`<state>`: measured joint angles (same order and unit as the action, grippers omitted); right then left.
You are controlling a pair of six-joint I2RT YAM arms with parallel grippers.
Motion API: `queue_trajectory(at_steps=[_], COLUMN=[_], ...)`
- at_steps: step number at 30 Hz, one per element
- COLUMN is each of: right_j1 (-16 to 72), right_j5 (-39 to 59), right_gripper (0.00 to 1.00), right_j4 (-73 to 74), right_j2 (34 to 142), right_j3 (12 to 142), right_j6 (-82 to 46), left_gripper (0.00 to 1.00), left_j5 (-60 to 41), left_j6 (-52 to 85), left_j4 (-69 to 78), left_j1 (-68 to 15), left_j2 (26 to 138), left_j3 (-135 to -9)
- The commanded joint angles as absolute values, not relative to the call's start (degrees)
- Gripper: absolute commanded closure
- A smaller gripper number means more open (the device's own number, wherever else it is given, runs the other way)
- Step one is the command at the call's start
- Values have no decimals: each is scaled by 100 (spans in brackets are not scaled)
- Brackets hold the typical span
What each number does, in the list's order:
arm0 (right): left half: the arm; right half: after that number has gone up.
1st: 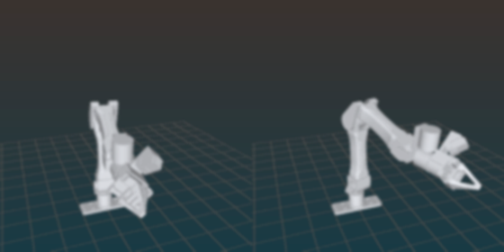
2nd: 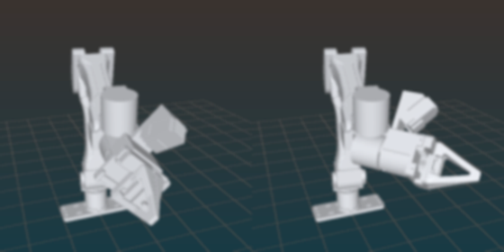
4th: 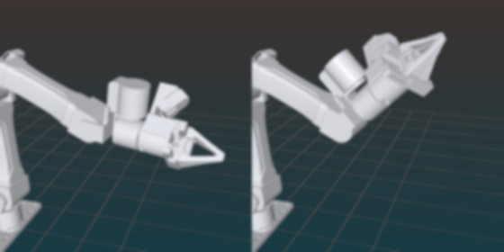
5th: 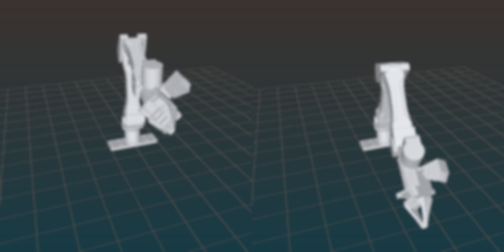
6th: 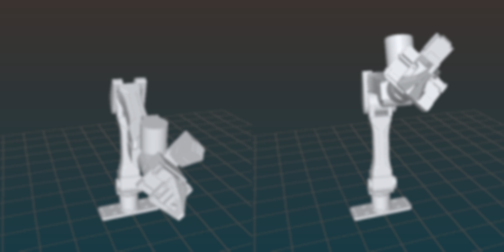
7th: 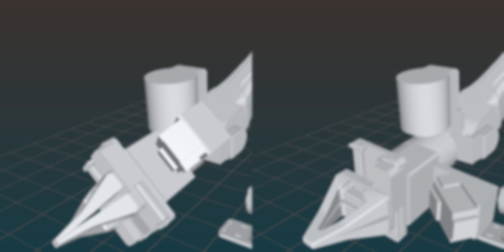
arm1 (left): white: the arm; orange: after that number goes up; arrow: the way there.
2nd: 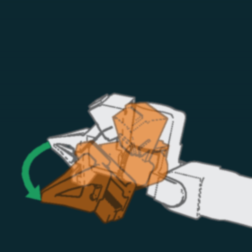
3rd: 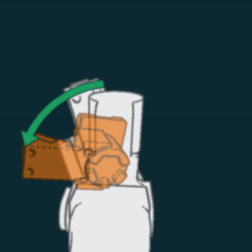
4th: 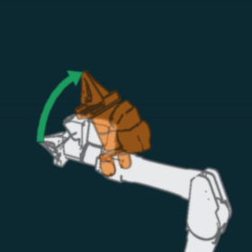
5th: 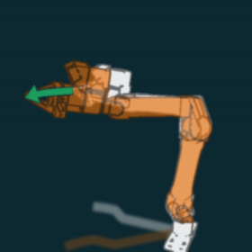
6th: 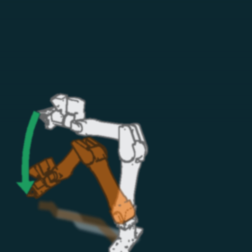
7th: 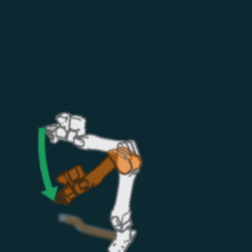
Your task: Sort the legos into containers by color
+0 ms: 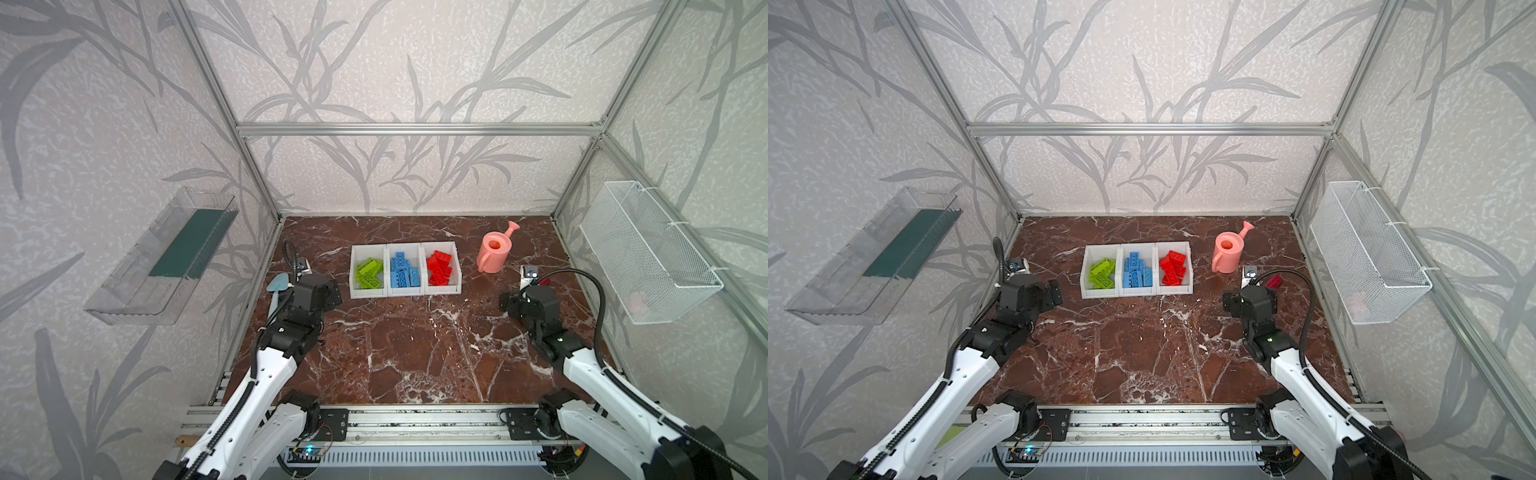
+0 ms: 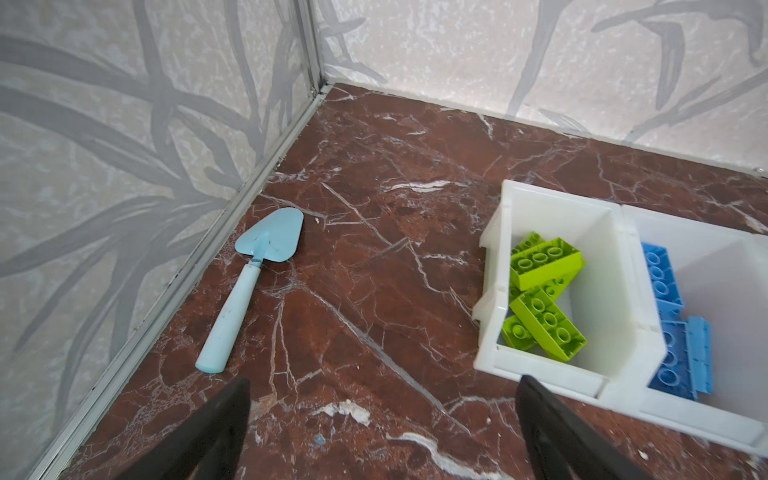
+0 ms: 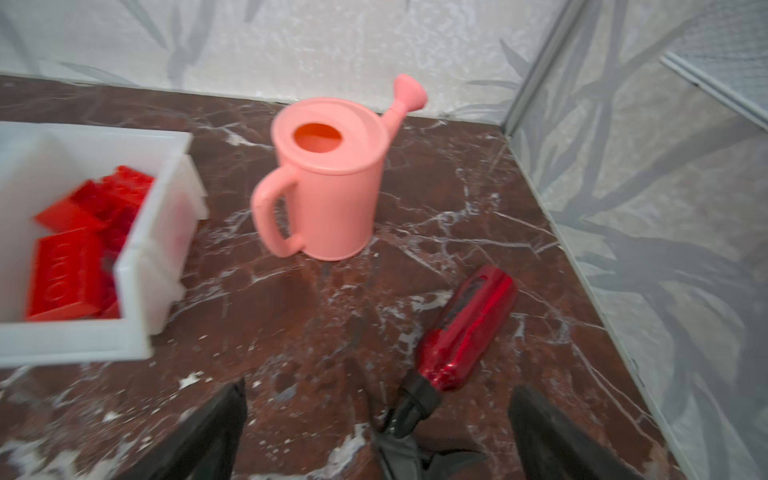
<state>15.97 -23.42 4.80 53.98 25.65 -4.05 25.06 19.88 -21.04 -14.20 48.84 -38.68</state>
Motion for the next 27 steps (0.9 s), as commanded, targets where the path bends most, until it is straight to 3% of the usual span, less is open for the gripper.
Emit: queue_trajectory(at_steps=[1,4,16,21,27], right_j1=[1336,1161,608,451,431], right_j5=[-2595,-2613,-2249,-1930,-1445], right_gripper=[1,1,1,1,1], right_j4=[1191,1687,3977,3370,3989], right_j2=[5842,6231,7795,8253,8544], right_j3=[2720,2593,2160,2772,2672], right_j6=[-145,-76,-99,-383,-327], left_gripper=[1,1,1,1,5], left_j5=[2667,2213,1516,1266,451], left_j6=[1647,1550,988,819,727], left_j4=[-948,-953,1319,1727,1412], left_j1=[-810,-231,206,302,504], left_j2=[5257,6069,8410,9014,9259], left_j3=[-3625,-3696,-3680,-4050,-4352])
